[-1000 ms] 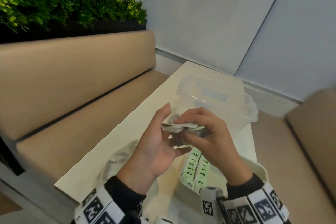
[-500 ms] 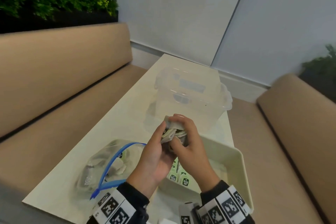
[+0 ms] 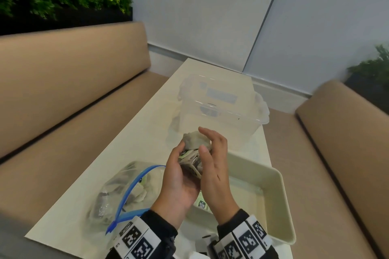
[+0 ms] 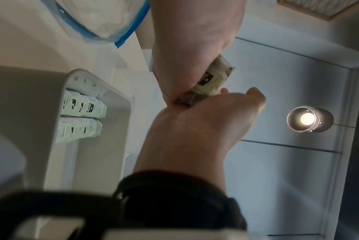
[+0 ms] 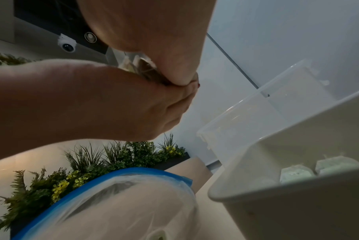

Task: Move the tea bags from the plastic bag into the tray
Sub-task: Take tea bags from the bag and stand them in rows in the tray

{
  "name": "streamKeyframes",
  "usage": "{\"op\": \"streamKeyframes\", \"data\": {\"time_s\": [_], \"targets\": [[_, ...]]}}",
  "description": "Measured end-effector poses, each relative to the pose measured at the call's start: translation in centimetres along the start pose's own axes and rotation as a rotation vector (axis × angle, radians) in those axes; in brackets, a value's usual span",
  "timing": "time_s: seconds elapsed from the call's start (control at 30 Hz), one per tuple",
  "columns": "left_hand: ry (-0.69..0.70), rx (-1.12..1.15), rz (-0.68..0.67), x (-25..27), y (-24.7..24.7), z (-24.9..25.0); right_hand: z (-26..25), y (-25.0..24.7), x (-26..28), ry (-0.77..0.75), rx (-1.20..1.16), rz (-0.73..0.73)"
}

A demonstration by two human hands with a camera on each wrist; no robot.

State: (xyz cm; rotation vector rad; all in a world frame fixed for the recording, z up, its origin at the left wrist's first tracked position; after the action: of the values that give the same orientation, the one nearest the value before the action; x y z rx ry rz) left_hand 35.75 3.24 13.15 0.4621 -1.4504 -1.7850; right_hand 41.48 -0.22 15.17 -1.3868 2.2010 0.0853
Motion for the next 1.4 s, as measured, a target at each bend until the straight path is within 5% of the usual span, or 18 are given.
{"op": "streamKeyframes", "data": {"time_s": [0.7,0.9,1.17,1.4], "targets": [[-0.12,0.276,-0.138,-0.5,0.3,-0.4,-1.0,0.3,-0.2,-0.041,-0.213,0.139],[-0.11,0.353,-0.09,-1.4,-0.7,-0.5,-0.6,0.5,0.0,-0.012,-0.284,0.283],[0.002,0.28,-0.042,-1.3,-1.6,-0.7,-0.4,-0.9,-1.0,0.091,-0.427,0.239],[-0.019,0.258,-0.006,-0.7,-1.2,-0.4,-1.1,-3.6,-1.7,0.153,-0.168,0.228]]}}
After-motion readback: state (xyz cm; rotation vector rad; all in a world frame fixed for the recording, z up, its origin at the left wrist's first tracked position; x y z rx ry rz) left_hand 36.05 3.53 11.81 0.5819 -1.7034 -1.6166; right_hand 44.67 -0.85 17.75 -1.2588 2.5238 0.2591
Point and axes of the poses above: each hand's wrist, its own x-axis away from the middle knuckle, its own y-axis out of the palm, z = x × y, the point moved 3 cm from there along -x, towards the middle knuckle, and after that the axes turned 6 degrees about -z, right-handed, at the moved point
